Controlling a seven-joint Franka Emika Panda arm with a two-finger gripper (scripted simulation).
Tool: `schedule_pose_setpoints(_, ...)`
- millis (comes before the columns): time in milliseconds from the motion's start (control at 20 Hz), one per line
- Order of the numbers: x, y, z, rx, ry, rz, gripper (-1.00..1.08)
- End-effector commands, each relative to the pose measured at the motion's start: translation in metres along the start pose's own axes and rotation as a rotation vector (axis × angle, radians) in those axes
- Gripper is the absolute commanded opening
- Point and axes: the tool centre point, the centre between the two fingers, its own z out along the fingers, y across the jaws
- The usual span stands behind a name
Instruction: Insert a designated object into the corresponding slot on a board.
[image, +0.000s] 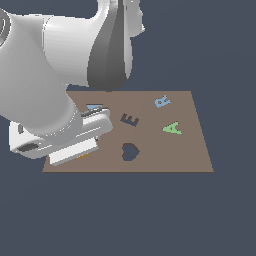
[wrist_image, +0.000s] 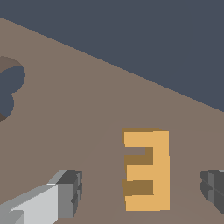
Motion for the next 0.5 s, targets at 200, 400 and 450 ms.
schedule_pose_setpoints(200, 0.0035, 0.0057, 0.0033, -0.001, 0.001, -0.016, 1.00)
schedule_pose_setpoints(400, 0.0030, 0.0053, 0.0050, 0.000, 0.000, -0.014, 1.00)
schedule_pose_setpoints(450, 0.0031, 0.0054, 0.0070, 0.000, 0.000, -0.014, 1.00)
